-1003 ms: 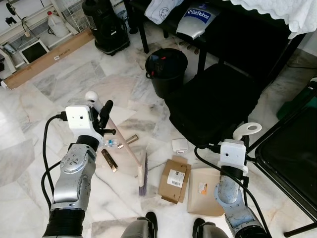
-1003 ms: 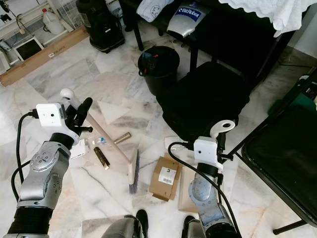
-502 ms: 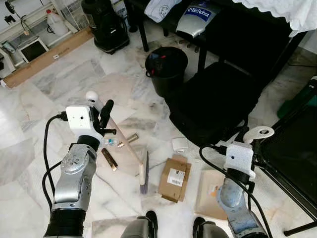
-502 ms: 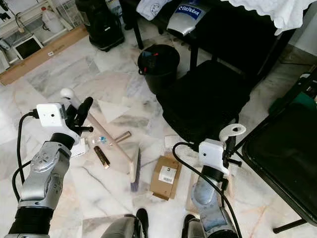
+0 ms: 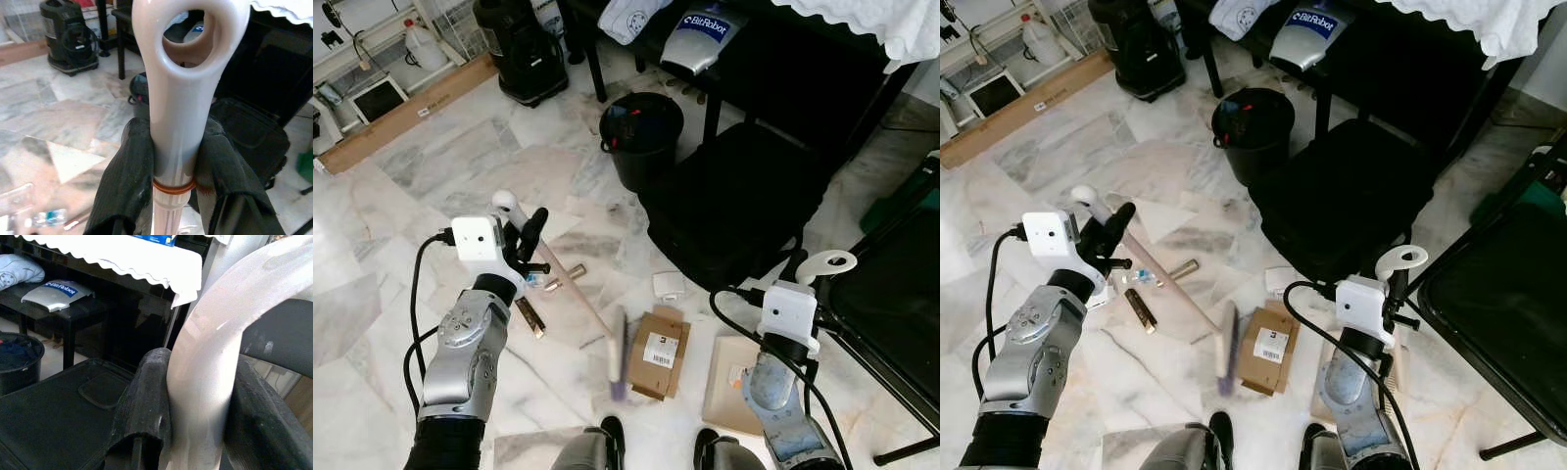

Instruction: Sweep floor

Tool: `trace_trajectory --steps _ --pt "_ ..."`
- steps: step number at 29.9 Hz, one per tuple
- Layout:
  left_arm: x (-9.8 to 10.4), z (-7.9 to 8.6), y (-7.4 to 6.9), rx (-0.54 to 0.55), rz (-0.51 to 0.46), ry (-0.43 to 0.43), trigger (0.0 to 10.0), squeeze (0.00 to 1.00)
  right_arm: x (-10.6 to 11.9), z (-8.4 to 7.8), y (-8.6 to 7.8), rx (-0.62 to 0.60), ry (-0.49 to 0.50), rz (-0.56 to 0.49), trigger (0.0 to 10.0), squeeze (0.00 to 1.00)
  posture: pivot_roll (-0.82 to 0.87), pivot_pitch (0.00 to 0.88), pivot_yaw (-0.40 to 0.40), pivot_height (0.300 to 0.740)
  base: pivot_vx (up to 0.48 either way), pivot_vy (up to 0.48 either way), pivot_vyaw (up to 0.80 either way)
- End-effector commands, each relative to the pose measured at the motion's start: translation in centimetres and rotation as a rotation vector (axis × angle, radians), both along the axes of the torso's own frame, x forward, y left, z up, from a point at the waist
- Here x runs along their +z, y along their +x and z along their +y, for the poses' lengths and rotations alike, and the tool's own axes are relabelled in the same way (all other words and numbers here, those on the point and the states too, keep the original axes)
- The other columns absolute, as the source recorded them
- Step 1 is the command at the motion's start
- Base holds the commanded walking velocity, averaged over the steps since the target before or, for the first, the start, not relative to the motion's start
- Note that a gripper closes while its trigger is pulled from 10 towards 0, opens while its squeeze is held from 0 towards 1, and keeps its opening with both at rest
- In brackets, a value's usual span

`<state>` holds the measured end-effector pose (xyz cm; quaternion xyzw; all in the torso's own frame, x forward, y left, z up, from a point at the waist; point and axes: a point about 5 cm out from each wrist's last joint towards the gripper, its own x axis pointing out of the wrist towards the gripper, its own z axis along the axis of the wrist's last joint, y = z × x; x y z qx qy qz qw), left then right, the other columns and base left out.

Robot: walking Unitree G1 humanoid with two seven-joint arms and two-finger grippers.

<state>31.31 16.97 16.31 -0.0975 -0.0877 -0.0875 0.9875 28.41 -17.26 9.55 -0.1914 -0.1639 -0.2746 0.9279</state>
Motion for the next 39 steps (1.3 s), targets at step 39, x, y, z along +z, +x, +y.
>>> trace_trajectory --steps 39 --pt "2.0 -1.4 -0.4 -0.249 0.093 -0.436 10.0 0.0 -1.4 1.6 0.7 0.109 0.116 0.051 10.0 0.0 0.19 0.273 0.169 0.74 0.0 0.0 0.0"
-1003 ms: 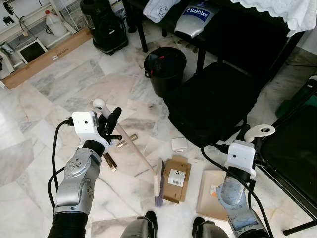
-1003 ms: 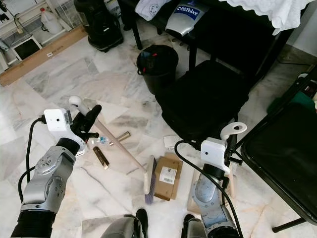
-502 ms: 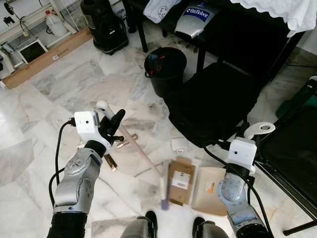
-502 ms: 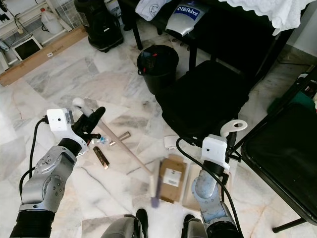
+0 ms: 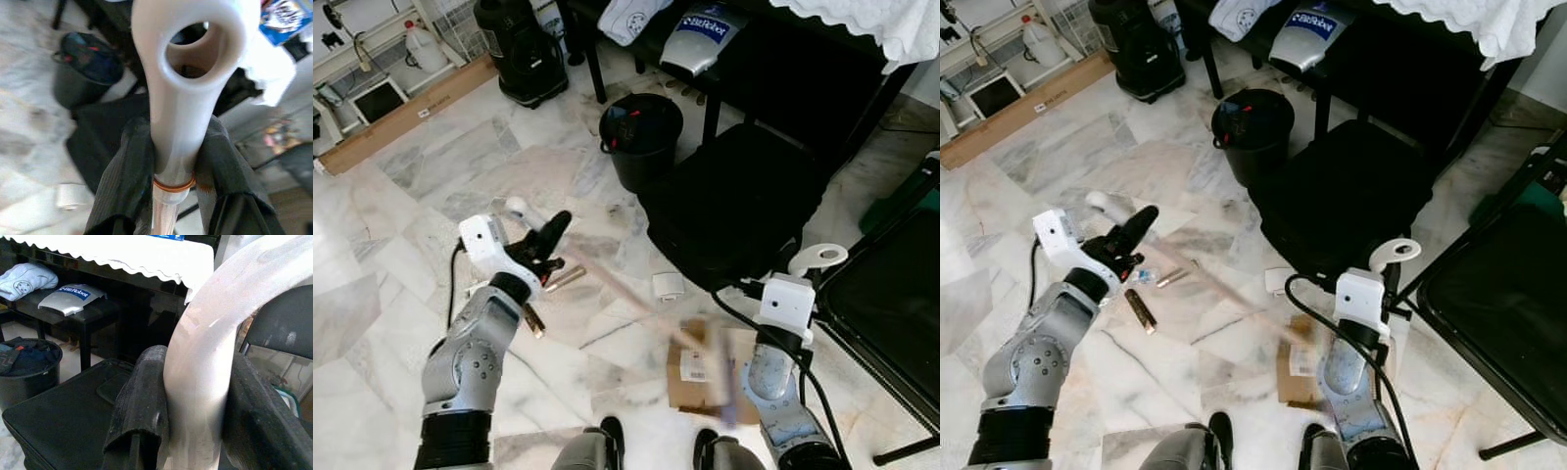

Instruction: Sweep floor

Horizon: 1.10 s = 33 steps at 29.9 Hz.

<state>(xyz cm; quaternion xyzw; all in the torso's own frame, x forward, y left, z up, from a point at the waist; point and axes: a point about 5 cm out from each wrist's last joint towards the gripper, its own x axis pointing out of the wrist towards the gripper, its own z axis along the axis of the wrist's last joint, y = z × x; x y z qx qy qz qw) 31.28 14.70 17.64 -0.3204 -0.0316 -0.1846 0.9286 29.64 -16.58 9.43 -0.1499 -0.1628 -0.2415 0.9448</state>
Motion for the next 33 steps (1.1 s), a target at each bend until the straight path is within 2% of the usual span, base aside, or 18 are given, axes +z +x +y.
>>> trace_trajectory --steps 1,3,6,7,8,9,10,14,20,25,29,33 --pt "0.9 0.8 -0.5 -0.007 -0.032 -0.023 10.0 0.0 -1.3 1.0 -0.4 0.029 0.042 0.055 10.0 0.0 0.19 0.269 0.168 0.74 0.0 0.0 0.0" --pt "1.2 0.8 -0.5 -0.01 -0.034 -0.019 10.0 0.0 -1.3 1.0 -0.3 0.032 0.043 0.058 10.0 0.0 0.19 0.266 0.167 0.74 0.0 0.0 0.0" --pt "2.0 1.8 -0.3 0.086 -0.073 0.04 10.0 0.0 -1.3 1.0 -0.3 0.035 0.044 0.057 10.0 0.0 0.19 0.265 0.167 0.74 0.0 0.0 0.0" --pt "2.0 1.8 -0.3 0.086 -0.073 0.04 10.0 0.0 -1.3 1.0 -0.3 0.035 0.044 0.057 10.0 0.0 0.19 0.265 0.167 0.74 0.0 0.0 0.0" --pt "2.3 2.2 -0.2 0.133 -0.091 0.076 10.0 0.0 -1.3 1.0 -0.3 0.036 0.045 0.058 10.0 0.0 0.19 0.265 0.167 0.74 0.0 0.0 0.0" --pt "2.9 3.0 -0.1 0.211 -0.125 0.159 10.0 0.0 -1.3 1.0 -0.2 0.038 0.046 0.06 10.0 0.0 0.19 0.263 0.167 0.74 0.0 0.0 0.0" --pt "3.1 3.2 -0.1 0.235 -0.143 0.192 10.0 0.0 -1.4 1.0 -0.2 0.039 0.047 0.062 10.0 0.0 0.19 0.263 0.166 0.74 0.0 0.0 0.0" --pt "3.8 4.0 -0.2 0.315 -0.176 0.232 10.0 0.0 -1.5 1.1 -0.2 0.044 0.048 0.065 10.0 0.0 0.19 0.263 0.166 0.74 0.0 0.0 0.0" --pt "3.2 4.0 -0.1 0.325 -0.166 0.263 10.0 0.0 -1.5 1.2 -0.2 0.048 0.048 0.067 10.0 0.0 0.18 0.267 0.166 0.74 0.0 0.0 0.0" --pt "1.7 3.3 -0.3 0.299 -0.173 0.446 10.0 0.0 -1.5 1.1 -0.3 0.05 0.047 0.068 10.0 0.0 0.18 0.269 0.165 0.74 0.0 0.0 0.0" --pt "1.1 3.2 -0.7 0.309 -0.188 0.525 10.0 0.0 -1.6 1.1 -0.3 0.05 0.046 0.07 10.0 0.0 0.18 0.27 0.166 0.74 0.0 0.0 0.0" --pt "0.8 3.3 -0.9 0.313 -0.192 0.551 10.0 0.0 -1.6 1.1 -0.3 0.051 0.046 0.072 10.0 0.0 0.18 0.271 0.166 0.74 0.0 0.0 0.0"
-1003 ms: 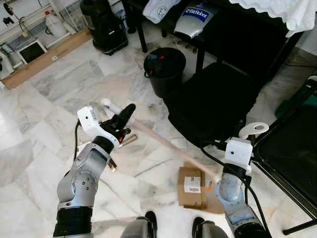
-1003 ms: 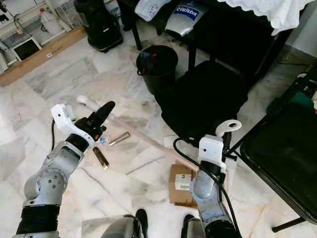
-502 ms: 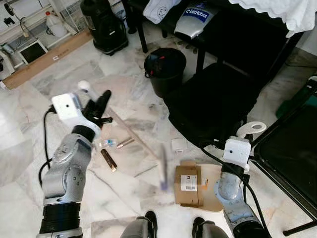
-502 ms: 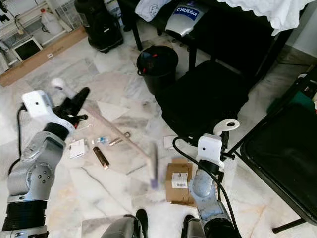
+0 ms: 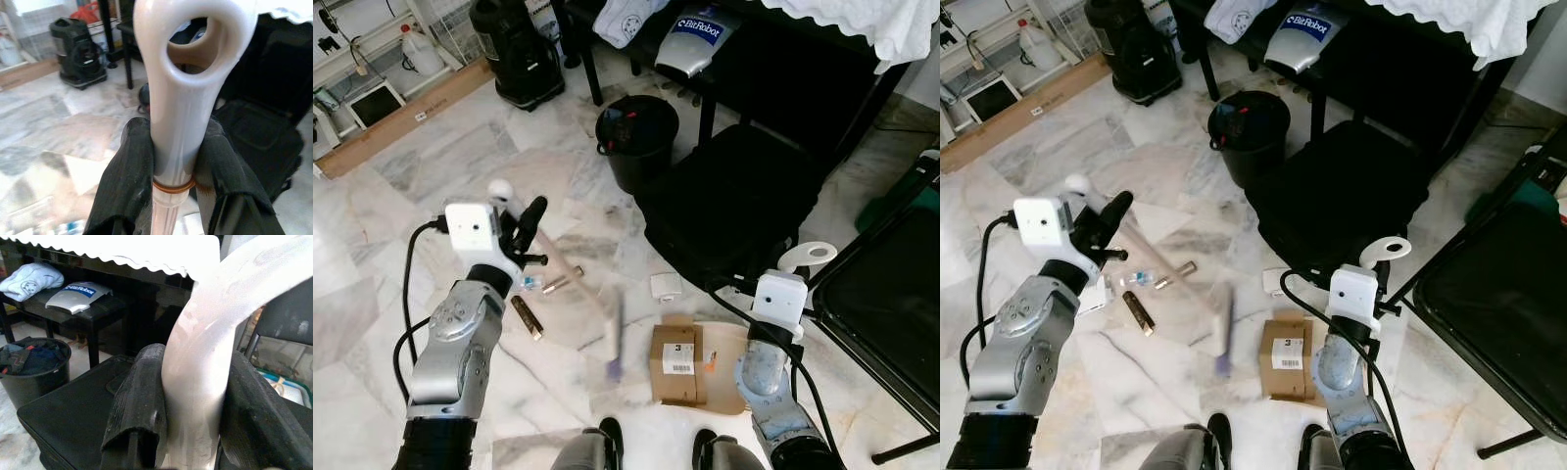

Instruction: Sweep floor

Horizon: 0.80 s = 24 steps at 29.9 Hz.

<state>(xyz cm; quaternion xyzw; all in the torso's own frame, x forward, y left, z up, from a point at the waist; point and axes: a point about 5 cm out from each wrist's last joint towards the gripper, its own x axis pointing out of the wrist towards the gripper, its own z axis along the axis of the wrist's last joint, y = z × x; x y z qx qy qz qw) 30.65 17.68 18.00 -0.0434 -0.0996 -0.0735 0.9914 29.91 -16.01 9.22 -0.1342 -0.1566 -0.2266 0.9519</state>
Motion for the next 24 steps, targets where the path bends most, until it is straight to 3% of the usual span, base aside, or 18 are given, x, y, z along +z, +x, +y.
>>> trace_trajectory --steps 1,8,16,20,24 --pt "0.1 0.3 -0.4 0.002 -0.029 0.038 10.0 0.0 -1.4 0.6 -0.6 0.018 0.016 0.062 10.0 0.0 0.18 0.27 0.166 0.74 0.0 0.0 0.0" --pt "-2.2 0.6 -1.4 -0.064 0.088 0.078 10.0 0.0 -1.4 0.5 -0.5 0.018 0.017 0.063 10.0 0.0 0.18 0.273 0.168 0.74 0.0 0.0 0.0" --pt "-3.1 0.9 -1.9 -0.118 0.156 0.111 10.0 0.0 -1.4 0.6 -0.5 0.018 0.02 0.065 10.0 0.0 0.19 0.275 0.17 0.74 0.0 0.0 0.0" --pt "-3.6 -0.3 -2.0 -0.192 0.191 0.065 10.0 0.0 -1.4 0.6 -0.5 0.02 0.019 0.065 10.0 0.0 0.18 0.275 0.17 0.74 0.0 0.0 0.0" --pt "-3.6 -0.8 -1.9 -0.175 0.166 0.006 10.0 0.0 -1.4 0.5 -0.5 0.018 0.019 0.063 10.0 0.0 0.18 0.276 0.169 0.74 0.0 0.0 0.0"
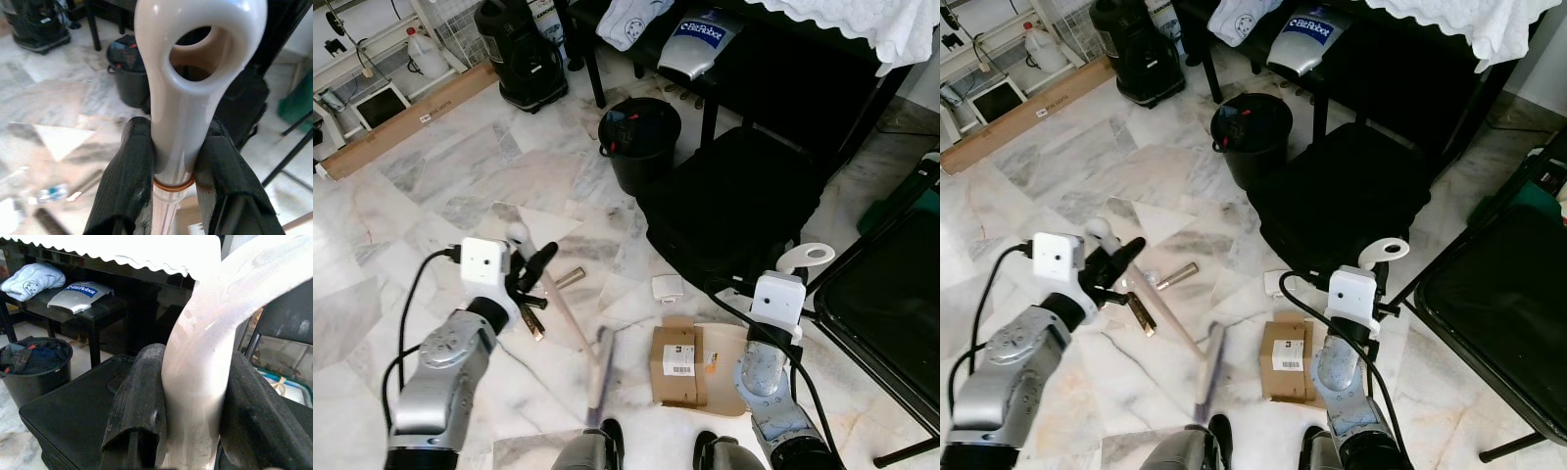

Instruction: Sweep floor

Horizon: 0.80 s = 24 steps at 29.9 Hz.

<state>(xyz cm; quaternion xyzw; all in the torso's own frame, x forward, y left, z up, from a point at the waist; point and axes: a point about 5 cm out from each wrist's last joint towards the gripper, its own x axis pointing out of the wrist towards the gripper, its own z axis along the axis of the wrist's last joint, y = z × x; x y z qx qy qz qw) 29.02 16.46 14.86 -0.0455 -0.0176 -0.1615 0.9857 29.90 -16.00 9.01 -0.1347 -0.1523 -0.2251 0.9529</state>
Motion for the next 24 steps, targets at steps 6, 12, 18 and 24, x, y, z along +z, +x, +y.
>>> trace_trajectory --steps 6,12,18,24 --pt "-1.2 0.1 0.1 0.032 0.033 -0.063 10.0 0.0 -1.2 0.5 -0.7 0.018 0.017 0.053 10.0 0.0 0.16 0.279 0.169 0.74 0.0 0.0 0.0" --pt "-1.5 0.0 0.3 0.033 0.064 -0.132 10.0 0.0 -1.3 0.2 -0.9 0.016 0.015 0.056 10.0 0.0 0.16 0.282 0.169 0.74 0.0 0.0 0.0" --pt "-2.6 0.2 0.5 0.04 0.136 -0.24 10.0 0.0 -1.3 0.3 -0.9 0.022 0.016 0.057 10.0 0.0 0.15 0.285 0.169 0.74 0.0 0.0 0.0" --pt "-2.8 0.5 0.7 0.038 0.182 -0.389 10.0 0.0 -1.2 0.2 -0.9 0.023 0.016 0.057 10.0 0.0 0.15 0.286 0.168 0.74 0.0 0.0 0.0"
